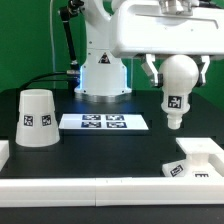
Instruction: Assemble lamp
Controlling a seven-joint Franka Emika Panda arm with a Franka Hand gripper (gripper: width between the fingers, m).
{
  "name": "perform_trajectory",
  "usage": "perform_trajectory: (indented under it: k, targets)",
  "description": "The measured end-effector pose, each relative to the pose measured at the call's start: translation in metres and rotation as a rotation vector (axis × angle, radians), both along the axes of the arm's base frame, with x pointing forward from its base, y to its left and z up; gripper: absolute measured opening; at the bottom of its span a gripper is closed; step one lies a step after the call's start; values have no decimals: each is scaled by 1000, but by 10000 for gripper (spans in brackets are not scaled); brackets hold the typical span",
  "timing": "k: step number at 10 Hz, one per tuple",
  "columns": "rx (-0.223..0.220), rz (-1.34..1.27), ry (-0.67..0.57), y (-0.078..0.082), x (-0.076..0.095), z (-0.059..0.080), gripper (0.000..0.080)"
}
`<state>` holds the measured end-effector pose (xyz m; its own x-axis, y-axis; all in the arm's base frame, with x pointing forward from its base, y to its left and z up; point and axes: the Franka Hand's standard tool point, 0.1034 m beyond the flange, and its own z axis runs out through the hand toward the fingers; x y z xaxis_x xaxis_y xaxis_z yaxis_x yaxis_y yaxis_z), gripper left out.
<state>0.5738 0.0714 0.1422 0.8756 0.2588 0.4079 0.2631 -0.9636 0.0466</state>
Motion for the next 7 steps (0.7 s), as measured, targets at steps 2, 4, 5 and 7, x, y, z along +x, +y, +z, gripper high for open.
perform_trajectory:
  k: [2, 4, 5, 7]
  targets:
    - [2, 9, -7, 6, 13, 7, 574]
    - [4, 22, -39, 13, 41, 13, 576]
    - [6, 25, -39, 16, 43, 11, 576]
    - [5, 23, -36, 15, 42, 10, 576]
